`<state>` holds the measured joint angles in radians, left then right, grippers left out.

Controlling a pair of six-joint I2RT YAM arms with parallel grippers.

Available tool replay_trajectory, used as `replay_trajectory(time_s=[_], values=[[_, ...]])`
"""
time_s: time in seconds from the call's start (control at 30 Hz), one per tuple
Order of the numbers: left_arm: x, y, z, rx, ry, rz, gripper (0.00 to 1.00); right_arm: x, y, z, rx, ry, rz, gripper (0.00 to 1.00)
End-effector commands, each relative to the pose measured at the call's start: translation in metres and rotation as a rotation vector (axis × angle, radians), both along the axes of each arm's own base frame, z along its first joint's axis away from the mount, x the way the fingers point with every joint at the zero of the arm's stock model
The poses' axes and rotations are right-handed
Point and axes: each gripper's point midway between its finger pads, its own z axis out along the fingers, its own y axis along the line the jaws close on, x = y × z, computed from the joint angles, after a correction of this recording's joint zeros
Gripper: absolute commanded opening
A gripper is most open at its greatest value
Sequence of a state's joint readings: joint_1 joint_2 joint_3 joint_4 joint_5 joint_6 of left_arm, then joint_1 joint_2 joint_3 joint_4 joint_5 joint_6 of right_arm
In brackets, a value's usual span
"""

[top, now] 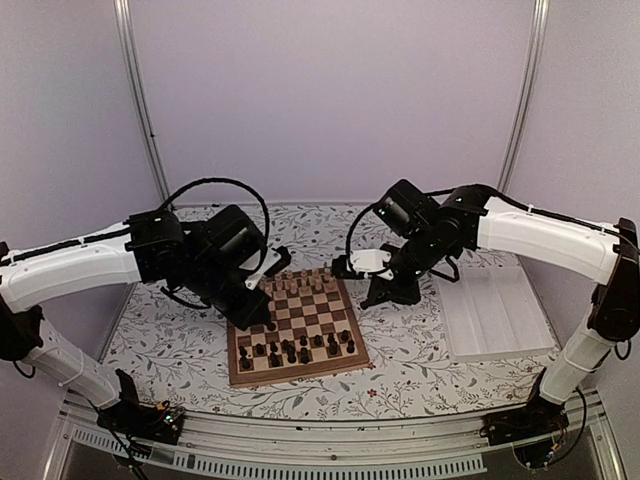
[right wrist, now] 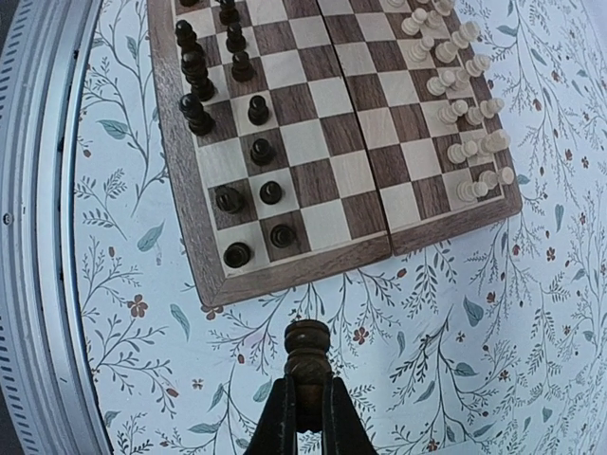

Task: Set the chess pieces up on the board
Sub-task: Pick up the chess piece from the chessboard, then place the chess piece on the chessboard.

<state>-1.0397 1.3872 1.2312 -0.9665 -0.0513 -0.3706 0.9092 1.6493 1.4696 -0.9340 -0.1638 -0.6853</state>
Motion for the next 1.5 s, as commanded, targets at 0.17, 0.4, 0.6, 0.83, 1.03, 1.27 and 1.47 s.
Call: replay_trajectory(time_s=[0.17, 0.4, 0.6, 0.83, 1.03, 1.27, 1.47], values=[[-0.006, -0.064, 0.010, -0.022, -0.013, -0.175, 0.07, 0.027, -0.040, 0.001, 0.072, 0.029, -0.113, 0.00], [-0.003, -0.092, -0.032, 0.107, 0.018, -0.258, 0.06, 0.026, -0.056, 0.002, 0.089, 0.022, -0.155, 0.00], [-0.005, -0.106, -0.055, 0.150, 0.045, -0.299, 0.06, 0.024, -0.062, 0.001, 0.099, 0.021, -0.169, 0.00], [-0.003, -0.101, -0.074, 0.213, 0.053, -0.293, 0.06, 0.022, -0.064, 0.000, 0.102, 0.022, -0.166, 0.00], [-0.001, -0.098, -0.088, 0.256, 0.060, -0.284, 0.06, 0.021, -0.062, -0.002, 0.107, 0.025, -0.158, 0.00], [0.002, -0.094, -0.098, 0.294, 0.057, -0.281, 0.06, 0.021, -0.062, -0.005, 0.104, 0.034, -0.156, 0.00], [0.003, -0.097, -0.103, 0.297, 0.058, -0.285, 0.07, 0.020, -0.061, -0.006, 0.105, 0.038, -0.154, 0.00]])
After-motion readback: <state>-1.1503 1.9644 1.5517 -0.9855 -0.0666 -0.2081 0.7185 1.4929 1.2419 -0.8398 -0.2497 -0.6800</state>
